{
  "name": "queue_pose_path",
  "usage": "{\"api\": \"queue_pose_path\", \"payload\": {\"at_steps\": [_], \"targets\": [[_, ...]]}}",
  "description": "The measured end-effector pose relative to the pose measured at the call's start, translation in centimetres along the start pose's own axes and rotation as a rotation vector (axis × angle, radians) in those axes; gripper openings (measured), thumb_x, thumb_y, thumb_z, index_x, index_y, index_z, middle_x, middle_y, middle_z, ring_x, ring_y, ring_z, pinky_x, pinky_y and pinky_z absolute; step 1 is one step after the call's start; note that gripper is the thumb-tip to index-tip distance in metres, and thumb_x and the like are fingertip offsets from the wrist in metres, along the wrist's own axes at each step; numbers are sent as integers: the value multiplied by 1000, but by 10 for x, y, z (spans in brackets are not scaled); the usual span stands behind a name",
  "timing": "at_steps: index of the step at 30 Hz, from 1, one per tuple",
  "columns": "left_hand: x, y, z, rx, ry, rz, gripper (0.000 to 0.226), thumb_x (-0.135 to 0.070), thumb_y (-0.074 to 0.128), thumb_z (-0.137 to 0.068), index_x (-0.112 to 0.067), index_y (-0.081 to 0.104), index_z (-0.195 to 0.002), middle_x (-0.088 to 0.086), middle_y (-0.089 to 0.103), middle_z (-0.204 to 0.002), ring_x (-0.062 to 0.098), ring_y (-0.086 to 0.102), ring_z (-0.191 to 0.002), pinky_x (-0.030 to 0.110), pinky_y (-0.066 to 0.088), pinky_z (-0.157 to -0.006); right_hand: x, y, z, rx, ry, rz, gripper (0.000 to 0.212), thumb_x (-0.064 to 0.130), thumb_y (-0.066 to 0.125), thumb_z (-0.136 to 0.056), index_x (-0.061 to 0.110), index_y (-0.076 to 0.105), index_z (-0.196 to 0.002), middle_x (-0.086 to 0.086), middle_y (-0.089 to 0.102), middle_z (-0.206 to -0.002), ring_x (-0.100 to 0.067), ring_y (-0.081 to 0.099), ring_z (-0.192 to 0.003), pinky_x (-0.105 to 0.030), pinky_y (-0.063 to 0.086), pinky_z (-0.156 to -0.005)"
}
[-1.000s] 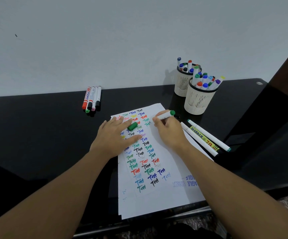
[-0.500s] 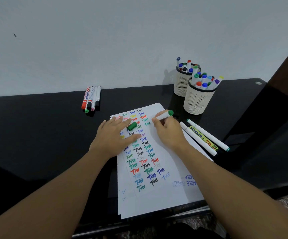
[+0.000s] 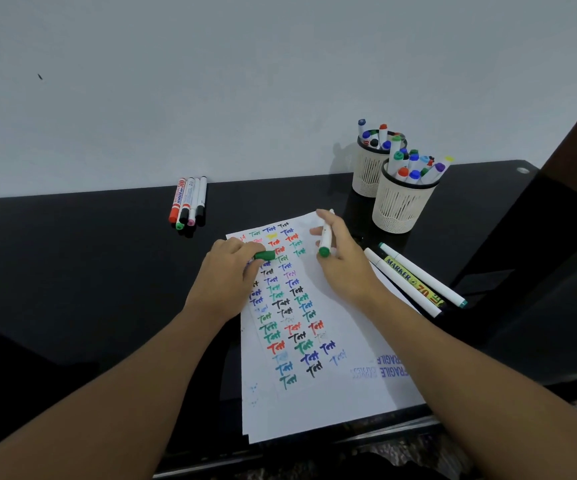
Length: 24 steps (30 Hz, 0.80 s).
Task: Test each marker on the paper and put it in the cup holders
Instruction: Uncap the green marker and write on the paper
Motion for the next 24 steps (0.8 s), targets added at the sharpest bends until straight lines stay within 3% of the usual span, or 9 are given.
{"api": "queue_pose_path", "payload": {"at_steps": [3, 6, 9, 12, 14, 16, 19, 21, 24], "targets": [[-1, -2, 1, 5, -12, 21, 26, -27, 52, -103, -25, 60, -128, -10, 59, -113, 9, 47, -104, 35, 46, -93, 2, -1, -2, 116, 17, -29, 76, -1, 43, -103, 42, 19, -162, 13, 44, -155, -2, 36, -135, -26, 24, -109], [-1, -2, 1, 13, -57, 49, 26, -28, 50, -104, -26, 58, -129, -8, 59, -120, 9, 50, -109, 34, 46, -95, 2, -3, -6, 187, 30, -37, 83, -3, 43, -103, 47, 13, -162, 13, 30, -166, -9, 23, -153, -28, 18, -115], [-1, -2, 1, 5, -73, 59, 26, -30, 51, -104, -26, 57, -129, -6, 60, -119, 11, 51, -109, 34, 47, -94, 8, -5, -9, 271, 47, -72, 86, 0, 45, -99, 48, 10, -161, 12, 18, -171, -11, 15, -156, -33, 20, -118], [-2, -3, 1, -4, -85, 56, 25, -30, 50, -105, -25, 56, -128, -7, 56, -109, 11, 51, -101, 33, 48, -88, 19, -9, -10, 234, -15, -72, 66, 23, 44, -101, 47, 26, -160, 10, 34, -164, -7, 43, -143, -36, 29, -116], [-3, -3, 2, -11, -90, 55, 25, -31, 49, -105, -25, 56, -128, -9, 51, -105, 11, 52, -97, 32, 48, -85, 27, -14, -9, 158, -59, 7, 46, 27, 44, -109, 43, 45, -152, 7, 52, -150, -5, 70, -104, -37, 50, -104], [-2, -4, 2, -16, -90, 59, 24, -31, 49, -105, -25, 56, -128, -9, 51, -104, 10, 53, -95, 32, 49, -83, 33, -13, -7, 193, -103, 169, 44, 26, 47, -110, 45, 42, -150, 4, 59, -141, -8, 71, -80, -40, 58, -93], [-2, -4, 2, -23, -99, 67, 25, -32, 48, -105, -26, 55, -129, -9, 52, -105, 11, 53, -95, 32, 49, -83, 29, -7, -5, 279, -115, 430, 47, 27, 56, -106, 39, 32, -145, 0, 65, -135, -15, 65, -102, -43, 54, -98], [-2, -4, 3, -26, -95, 69, 26, -32, 47, -106, -25, 55, -129, -9, 52, -104, 10, 53, -95, 31, 49, -83, 24, -9, -7, 249, -96, 547, 35, 30, 59, -104, 32, 44, -135, 3, 66, -137, -19, 63, -115, -43, 53, -99], [-1, -3, 3, -29, -85, 63, 26, -31, 47, -106, -25, 55, -129, -5, 58, -108, 10, 53, -96, 30, 48, -82, 21, -8, -9, 243, -130, 580, 24, 31, 60, -104, 36, 54, -127, 6, 66, -132, -15, 62, -111, -40, 55, -93]]}}
Point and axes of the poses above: each hand's wrist, its own z-axis away from the middle knuckle, its own y-axis out of the palm, x = y × z, the point moved 5 cm from there along -z, towards the middle knuckle
